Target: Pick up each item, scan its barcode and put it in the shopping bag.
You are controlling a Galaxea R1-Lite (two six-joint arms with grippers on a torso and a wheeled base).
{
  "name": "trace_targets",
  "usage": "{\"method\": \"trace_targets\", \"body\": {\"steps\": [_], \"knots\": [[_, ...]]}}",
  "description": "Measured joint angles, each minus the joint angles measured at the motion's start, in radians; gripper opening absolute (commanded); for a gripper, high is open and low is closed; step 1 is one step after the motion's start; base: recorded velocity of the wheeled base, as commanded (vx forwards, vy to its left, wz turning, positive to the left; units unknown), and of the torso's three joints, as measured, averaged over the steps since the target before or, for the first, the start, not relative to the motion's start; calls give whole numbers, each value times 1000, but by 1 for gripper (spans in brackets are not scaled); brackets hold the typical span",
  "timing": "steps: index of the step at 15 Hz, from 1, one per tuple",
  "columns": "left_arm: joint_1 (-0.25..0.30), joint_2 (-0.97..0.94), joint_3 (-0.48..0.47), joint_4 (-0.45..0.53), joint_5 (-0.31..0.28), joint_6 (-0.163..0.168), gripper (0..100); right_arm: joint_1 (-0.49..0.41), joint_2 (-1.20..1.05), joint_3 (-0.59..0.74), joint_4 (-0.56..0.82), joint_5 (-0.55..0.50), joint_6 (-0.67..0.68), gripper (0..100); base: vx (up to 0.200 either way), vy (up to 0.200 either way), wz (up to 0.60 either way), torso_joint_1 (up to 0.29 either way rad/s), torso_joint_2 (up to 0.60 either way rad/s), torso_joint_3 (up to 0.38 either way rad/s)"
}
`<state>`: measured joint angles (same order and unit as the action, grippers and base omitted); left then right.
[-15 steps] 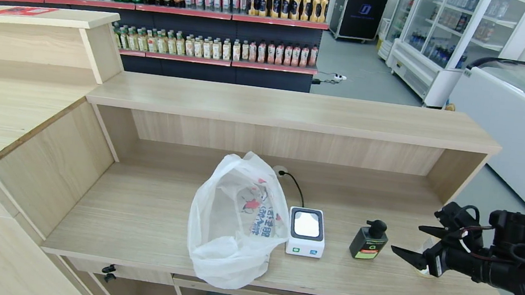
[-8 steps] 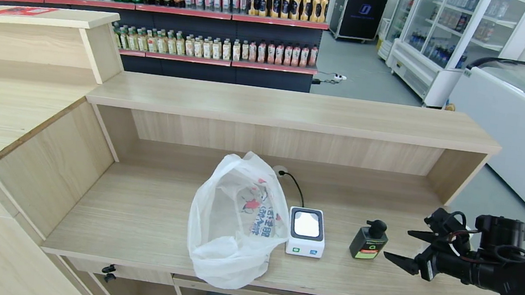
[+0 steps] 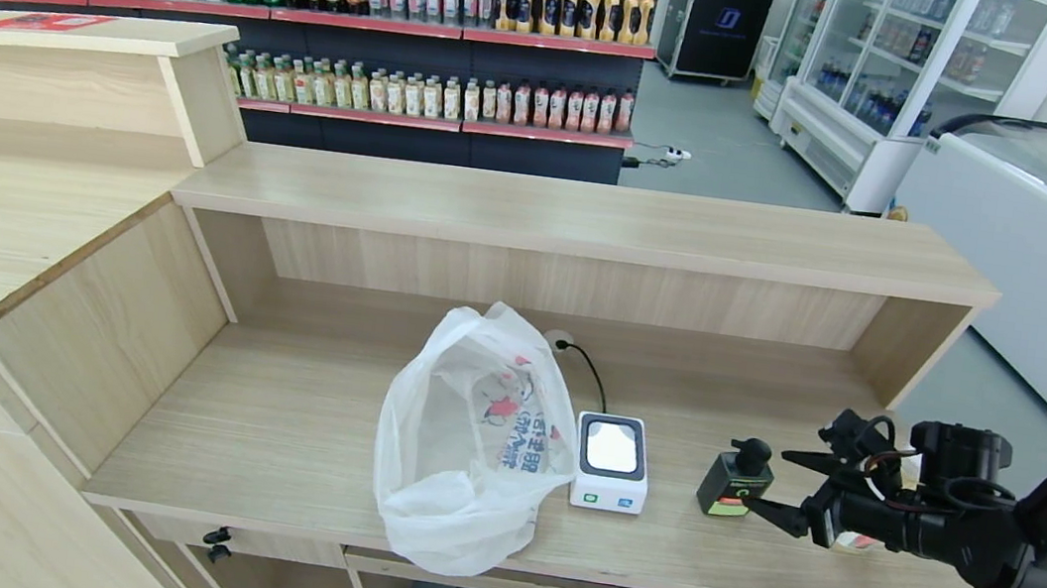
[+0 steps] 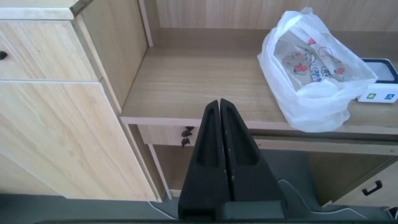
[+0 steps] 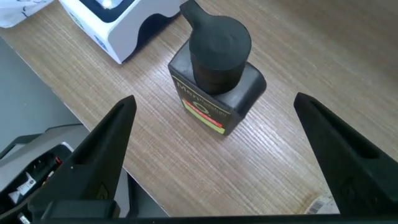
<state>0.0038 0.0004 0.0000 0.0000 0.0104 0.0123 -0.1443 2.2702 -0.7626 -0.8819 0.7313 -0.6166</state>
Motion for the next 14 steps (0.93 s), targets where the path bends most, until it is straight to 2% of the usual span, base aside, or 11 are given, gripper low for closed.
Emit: {"method": "trace_targets", "body": {"steps": [14], "knots": [[0,0,0,0,0,0,0,38,107,-76,10,40,0,100,0,0,0,0,0,0]]}}
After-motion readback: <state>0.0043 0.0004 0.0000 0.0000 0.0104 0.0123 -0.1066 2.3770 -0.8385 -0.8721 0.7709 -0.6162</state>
